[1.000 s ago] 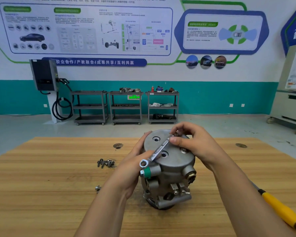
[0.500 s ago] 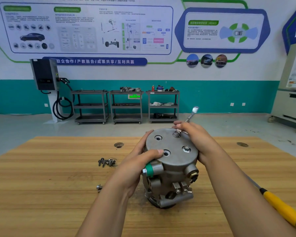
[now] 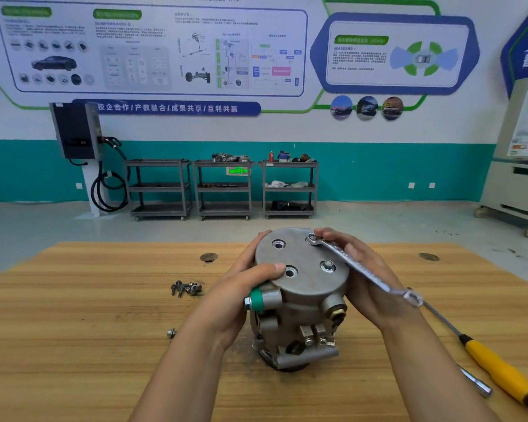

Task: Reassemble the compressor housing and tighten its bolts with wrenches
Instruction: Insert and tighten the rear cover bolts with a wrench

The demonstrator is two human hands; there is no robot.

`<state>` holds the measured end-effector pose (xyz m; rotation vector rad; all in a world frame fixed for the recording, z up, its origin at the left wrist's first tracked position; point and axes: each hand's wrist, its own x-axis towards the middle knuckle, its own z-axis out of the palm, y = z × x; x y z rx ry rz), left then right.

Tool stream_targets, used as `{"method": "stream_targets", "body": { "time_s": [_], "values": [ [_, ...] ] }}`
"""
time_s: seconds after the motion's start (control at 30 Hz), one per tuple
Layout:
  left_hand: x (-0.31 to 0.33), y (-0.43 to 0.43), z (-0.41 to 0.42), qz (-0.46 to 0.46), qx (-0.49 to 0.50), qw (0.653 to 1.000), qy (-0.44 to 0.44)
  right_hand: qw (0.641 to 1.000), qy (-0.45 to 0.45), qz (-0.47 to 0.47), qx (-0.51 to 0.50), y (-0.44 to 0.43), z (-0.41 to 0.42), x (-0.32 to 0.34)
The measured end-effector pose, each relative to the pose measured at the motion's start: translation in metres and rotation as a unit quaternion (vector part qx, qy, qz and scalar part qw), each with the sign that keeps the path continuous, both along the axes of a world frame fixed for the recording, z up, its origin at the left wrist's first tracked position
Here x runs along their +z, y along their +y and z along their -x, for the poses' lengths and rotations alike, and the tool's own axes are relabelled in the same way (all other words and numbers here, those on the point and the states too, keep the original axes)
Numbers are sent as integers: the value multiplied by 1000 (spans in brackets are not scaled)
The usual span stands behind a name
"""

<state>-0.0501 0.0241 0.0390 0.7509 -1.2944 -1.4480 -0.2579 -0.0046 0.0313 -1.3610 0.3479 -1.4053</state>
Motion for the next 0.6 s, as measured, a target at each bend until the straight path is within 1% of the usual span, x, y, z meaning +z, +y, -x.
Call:
{"method": "stream_targets", "body": {
  "time_s": [0.07,0.17,0.23,0.37,0.5,0.6],
  "values": [
    [-1,0,1,1,4,1000,2,999,49,7,-11,0,3,2],
    [-2,1,1,0,6,1000,-1,995,96,21,-25,3,4,9],
    [-3,2,1,7,4,1000,-16,983,169,41,-59,5,2,17],
    [-4,4,3,25,-1,999,-41,934,314,45,-164,5,-10,32],
    [-7,2,4,26,0,999,-25,901,361,39,-237,1,-19,46],
    [-6,0,2,27,-8,999,-39,861,414,58,-288,-7,-28,53]
  ]
}}
